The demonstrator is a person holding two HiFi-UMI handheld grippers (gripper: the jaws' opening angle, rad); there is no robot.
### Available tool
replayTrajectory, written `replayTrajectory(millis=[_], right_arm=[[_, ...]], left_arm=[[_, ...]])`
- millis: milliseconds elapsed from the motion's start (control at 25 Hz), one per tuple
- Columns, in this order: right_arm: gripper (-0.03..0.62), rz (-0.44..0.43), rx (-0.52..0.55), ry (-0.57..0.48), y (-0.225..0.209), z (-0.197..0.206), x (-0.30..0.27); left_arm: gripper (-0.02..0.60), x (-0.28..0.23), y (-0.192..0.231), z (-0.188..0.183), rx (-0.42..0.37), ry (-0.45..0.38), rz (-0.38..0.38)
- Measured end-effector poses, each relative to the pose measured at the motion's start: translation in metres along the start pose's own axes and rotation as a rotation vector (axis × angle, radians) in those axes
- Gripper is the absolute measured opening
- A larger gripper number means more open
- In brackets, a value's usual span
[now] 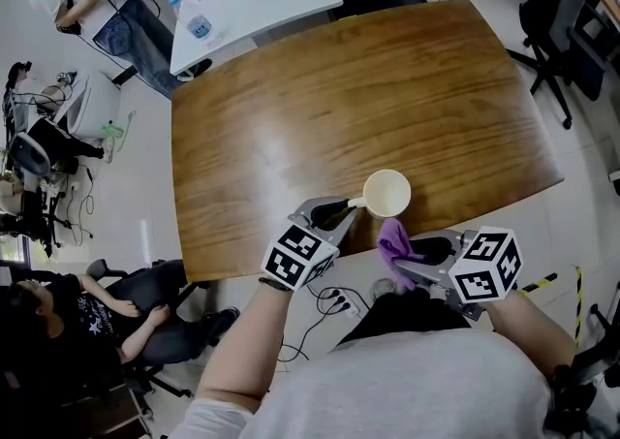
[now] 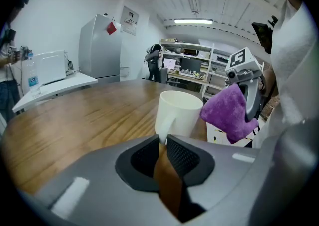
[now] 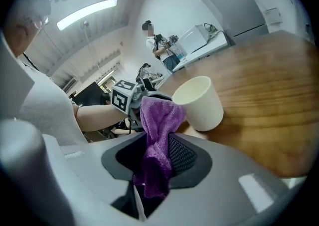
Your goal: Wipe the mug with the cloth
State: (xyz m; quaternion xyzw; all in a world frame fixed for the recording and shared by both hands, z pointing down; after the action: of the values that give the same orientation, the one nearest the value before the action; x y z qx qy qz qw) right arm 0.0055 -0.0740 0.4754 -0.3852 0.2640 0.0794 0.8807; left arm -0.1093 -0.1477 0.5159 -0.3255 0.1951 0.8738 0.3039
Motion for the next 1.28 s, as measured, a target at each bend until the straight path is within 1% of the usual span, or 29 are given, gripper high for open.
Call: replayTrajectory(millis=[80,200,360,480,680,800,960,1160,1280], right_arm=[[0.135,0.004,0.007,-0.005,-0.002,-0.001,0.003],[0.135,0.031,-0.004,0.031,-0.016,0.008,-0.003],[0.135,0.057,-0.071,0.073,-0.037,0.026,-0.017],[0.135,0.067,-0.115,0.085,-0.047,0.034,-0.020],[0.135,0.076,-0.141,0.082,-0.054,0.040,-0.016],[0.135,0.070,-0.152,0.045,-0.051,0.034,-0.007],[0.134,0.064,-0.166,-0.041,-0.045,0.016,0.015],[0.135,0.086,-0.173,-0.155,-0.049,-0.014,0.044],[0.135,0.101,-0.175,-0.197,-0.057,-0.031,0.054]], left_arm=[[0.049,0.000,0.000,0.000,0.001,0.000,-0.003],[0.049,0.000,-0.001,-0.002,0.005,-0.002,-0.007],[0.049,0.000,-0.002,-0.001,0.009,0.002,-0.012],[0.049,0.000,-0.003,-0.001,0.011,0.001,-0.017],[0.049,0.000,-0.003,-0.001,0.017,-0.008,-0.023],[0.049,0.000,-0.003,0.000,0.016,-0.006,-0.022],[0.051,0.001,-0.002,0.000,0.013,-0.007,-0.019],[0.051,0.001,-0.003,0.000,0.013,-0.009,-0.020],[0.051,0.001,-0.004,-0.001,0.013,-0.008,-0.019]])
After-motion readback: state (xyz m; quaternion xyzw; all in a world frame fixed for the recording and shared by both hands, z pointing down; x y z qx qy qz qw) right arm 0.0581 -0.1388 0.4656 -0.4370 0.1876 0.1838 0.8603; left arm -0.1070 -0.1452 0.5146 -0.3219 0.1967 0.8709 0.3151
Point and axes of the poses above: the fingertips, and each gripper's own axes: x backward along the fingers, y to its left, z out of its underside, the point moved 3 cm from there along x, backward along the fingers, and after that the axes turned 6 degrees about y, right-handed, at the moved point
